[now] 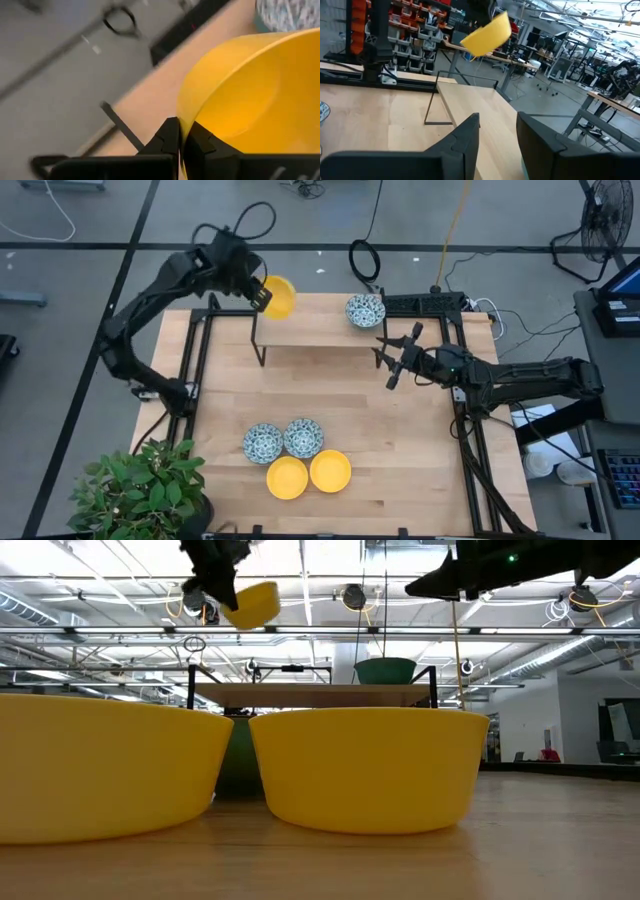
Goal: Pick & Place Mini bowls
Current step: Put the right yellow bowl on the shelf
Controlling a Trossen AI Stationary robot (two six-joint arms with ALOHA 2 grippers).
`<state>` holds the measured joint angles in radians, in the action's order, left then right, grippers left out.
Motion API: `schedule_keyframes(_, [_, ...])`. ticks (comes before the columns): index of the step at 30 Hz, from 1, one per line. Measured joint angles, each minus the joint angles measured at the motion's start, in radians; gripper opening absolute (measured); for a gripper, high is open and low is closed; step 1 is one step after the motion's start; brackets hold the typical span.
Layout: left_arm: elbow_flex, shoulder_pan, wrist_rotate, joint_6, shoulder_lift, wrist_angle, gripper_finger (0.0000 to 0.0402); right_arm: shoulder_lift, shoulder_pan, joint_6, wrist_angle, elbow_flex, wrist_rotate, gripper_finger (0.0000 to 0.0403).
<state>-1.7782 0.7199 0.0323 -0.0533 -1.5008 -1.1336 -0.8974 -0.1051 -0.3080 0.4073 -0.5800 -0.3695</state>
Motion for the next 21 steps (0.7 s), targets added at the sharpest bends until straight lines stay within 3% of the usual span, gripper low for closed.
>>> schedule_keyframes(3, [-0.002,0.042,-0.102,-0.001,-0.053,-0.035,0.0005,0.000,0.000,0.006,0.001,0.000,0.000,0.0116])
schedule_keyframes(6, [-0.002,0.060,-0.125,0.002,-0.111,-0.073,0.0005,0.000,0.000,0.008,0.000,0.000,0.000,0.0116])
schedule_keyframes(13, [-0.002,0.094,-0.093,0.002,-0.222,-0.091,0.0009,0.000,0.000,0.008,0.000,0.000,0.000,0.0116])
schedule_keyframes(21, [-0.002,0.128,-0.048,-0.033,-0.267,-0.086,0.0013,0.000,0.000,0.008,-0.001,0.000,0.000,0.0116])
